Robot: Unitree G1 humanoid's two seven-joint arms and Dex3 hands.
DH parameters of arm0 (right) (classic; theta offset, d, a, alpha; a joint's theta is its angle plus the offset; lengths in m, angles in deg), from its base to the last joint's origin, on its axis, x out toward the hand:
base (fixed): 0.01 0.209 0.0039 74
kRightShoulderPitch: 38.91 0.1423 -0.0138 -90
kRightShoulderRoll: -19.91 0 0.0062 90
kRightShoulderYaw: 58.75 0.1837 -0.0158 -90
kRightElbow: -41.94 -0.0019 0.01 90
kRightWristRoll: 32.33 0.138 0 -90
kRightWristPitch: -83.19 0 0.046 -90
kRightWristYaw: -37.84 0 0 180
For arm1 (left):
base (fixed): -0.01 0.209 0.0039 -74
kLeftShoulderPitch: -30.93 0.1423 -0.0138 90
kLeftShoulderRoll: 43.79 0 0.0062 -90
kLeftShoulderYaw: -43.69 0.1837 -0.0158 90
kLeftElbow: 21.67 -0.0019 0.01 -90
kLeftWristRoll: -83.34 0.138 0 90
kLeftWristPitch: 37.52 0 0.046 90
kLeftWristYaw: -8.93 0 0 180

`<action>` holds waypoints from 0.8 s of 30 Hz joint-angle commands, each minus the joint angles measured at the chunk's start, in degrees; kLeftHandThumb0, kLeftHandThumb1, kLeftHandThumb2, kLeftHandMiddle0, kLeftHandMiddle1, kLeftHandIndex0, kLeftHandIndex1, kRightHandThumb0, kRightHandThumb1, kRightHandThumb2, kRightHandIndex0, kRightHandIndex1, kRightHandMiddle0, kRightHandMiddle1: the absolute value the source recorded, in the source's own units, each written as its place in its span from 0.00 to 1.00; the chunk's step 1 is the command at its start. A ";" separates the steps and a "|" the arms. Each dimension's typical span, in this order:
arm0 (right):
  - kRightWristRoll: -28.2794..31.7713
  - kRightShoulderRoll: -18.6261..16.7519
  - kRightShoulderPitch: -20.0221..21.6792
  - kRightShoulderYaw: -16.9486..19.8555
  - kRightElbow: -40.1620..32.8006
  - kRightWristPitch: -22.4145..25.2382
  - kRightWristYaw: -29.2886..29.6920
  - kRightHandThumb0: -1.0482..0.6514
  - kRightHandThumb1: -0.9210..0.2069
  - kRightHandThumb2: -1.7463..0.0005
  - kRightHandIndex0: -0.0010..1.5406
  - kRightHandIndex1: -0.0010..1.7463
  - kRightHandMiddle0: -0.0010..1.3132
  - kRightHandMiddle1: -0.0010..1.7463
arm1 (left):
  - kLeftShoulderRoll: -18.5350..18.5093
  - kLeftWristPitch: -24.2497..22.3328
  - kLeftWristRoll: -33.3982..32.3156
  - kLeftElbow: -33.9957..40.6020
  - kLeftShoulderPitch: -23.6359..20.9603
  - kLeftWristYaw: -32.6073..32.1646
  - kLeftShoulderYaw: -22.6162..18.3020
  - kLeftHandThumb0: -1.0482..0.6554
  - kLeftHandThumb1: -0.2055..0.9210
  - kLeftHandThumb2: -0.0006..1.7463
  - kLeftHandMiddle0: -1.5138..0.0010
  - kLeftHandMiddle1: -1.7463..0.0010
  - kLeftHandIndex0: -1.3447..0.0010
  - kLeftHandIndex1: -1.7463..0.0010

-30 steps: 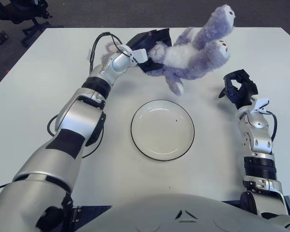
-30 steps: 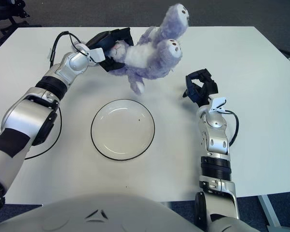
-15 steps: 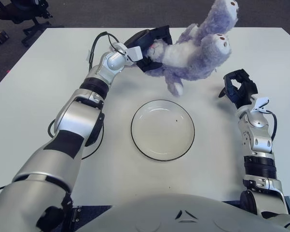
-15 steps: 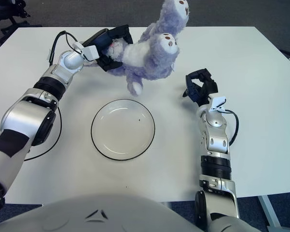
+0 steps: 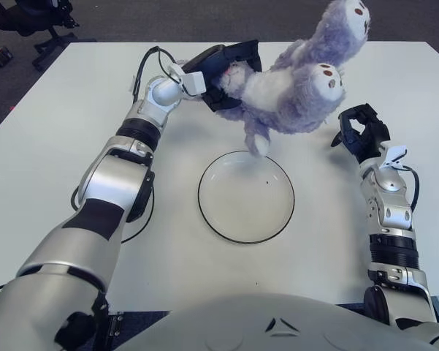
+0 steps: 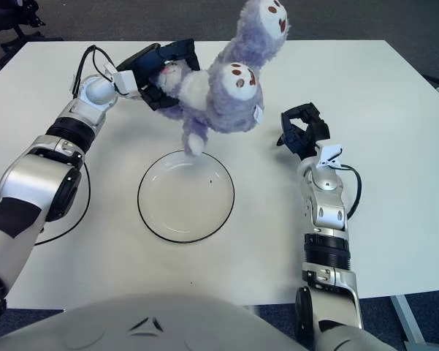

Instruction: Put the doll into the plate.

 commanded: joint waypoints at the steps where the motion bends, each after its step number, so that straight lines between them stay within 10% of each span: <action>1: -0.34 0.88 0.48 0.05 0.68 0.39 -0.29 0.41 0.00 0.74 0.51 0.99 0.20 0.97 | -0.55 0.13 -2.90 2.44 1.53 2.76 -1.19 0.89 0.46 0.75 0.60 0.00 0.52 0.00; 16: -0.39 1.03 0.59 0.12 0.88 0.48 -0.48 0.41 0.00 0.74 0.51 0.99 0.21 0.97 | -0.37 -2.12 -7.51 6.18 3.58 9.16 -2.75 0.89 0.47 0.75 0.60 0.00 0.51 0.00; 24: -0.32 1.38 0.66 0.16 1.33 0.48 -0.72 0.41 0.00 0.74 0.51 0.99 0.21 0.96 | 1.37 -2.30 -20.10 4.36 3.54 27.18 -5.62 0.88 0.49 0.73 0.62 0.00 0.50 0.00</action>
